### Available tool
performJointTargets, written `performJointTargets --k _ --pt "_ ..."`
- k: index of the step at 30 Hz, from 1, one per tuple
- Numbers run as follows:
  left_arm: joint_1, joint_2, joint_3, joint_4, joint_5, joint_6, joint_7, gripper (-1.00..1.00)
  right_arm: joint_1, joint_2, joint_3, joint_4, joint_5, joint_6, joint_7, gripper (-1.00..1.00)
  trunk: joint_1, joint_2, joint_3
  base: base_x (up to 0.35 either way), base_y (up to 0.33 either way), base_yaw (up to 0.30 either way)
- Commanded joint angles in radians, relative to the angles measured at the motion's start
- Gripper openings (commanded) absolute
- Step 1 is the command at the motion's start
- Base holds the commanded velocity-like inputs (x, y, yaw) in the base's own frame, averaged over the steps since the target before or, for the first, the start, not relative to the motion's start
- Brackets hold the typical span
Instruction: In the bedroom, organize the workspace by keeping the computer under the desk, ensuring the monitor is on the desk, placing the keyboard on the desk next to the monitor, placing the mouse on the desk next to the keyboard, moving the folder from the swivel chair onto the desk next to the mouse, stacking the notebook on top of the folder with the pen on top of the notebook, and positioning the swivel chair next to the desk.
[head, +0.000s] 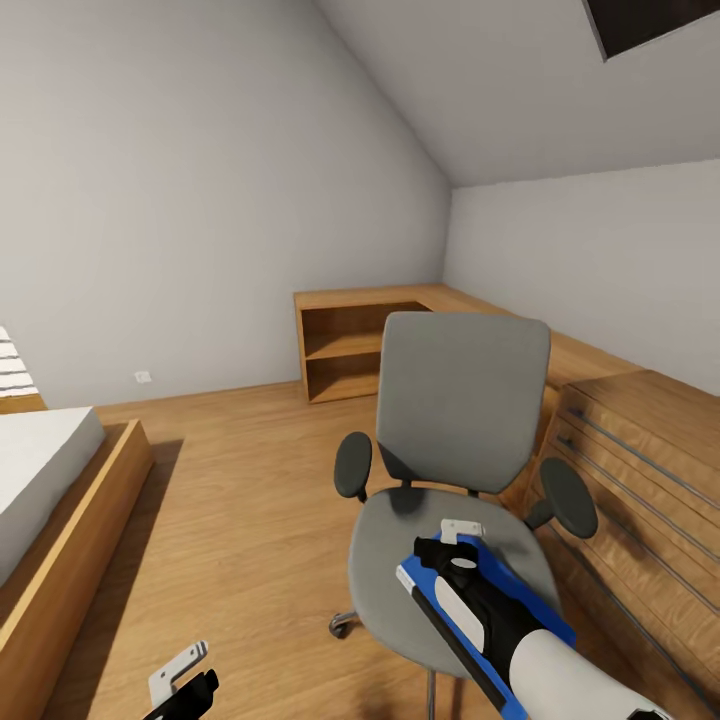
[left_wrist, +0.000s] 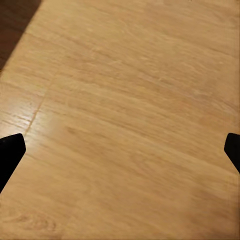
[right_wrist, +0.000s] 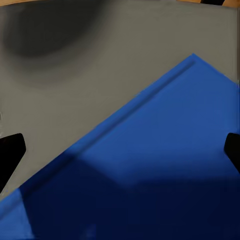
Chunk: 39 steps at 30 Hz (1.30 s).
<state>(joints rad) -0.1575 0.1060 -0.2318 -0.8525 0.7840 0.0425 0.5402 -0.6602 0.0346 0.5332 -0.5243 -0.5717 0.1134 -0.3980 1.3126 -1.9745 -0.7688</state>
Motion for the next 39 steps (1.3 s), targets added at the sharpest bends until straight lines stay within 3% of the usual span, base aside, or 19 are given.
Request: performJointTargets --k 1,14,30,34,39 --pt "-0.001 0.001 -0.004 -0.002 0.003 0.004 0.008 1.0 -0.001 -0.001 0.007 -0.002 -0.005 0.005 -0.009 1.0 -0.004 0.007 0.002 0.0 0.0 0.0" --pt "-0.001 0.001 -0.004 -0.001 0.003 0.004 0.01 1.0 -0.001 -0.004 0.005 -0.016 -0.005 -0.003 -0.009 1.0 -0.054 0.098 0.043 0.0 0.0 0.0" --pt "-0.001 0.001 -0.003 0.0 0.0 0.004 0.01 1.0 0.005 -0.018 0.005 -0.199 -0.011 0.019 -0.038 1.0 -0.115 0.21 0.093 0.0 0.0 0.0" --pt "-0.001 0.002 -0.003 0.0 0.001 0.004 0.01 1.0 0.006 -0.02 0.005 -0.265 -0.045 0.081 -0.109 1.0 -0.131 0.238 0.106 0.0 0.0 0.0" --pt "-0.001 0.002 -0.003 0.0 0.001 0.004 0.01 1.0 0.007 -0.021 0.006 -0.333 -0.156 0.166 -0.155 1.0 -0.138 0.252 0.112 0.0 0.0 0.0"
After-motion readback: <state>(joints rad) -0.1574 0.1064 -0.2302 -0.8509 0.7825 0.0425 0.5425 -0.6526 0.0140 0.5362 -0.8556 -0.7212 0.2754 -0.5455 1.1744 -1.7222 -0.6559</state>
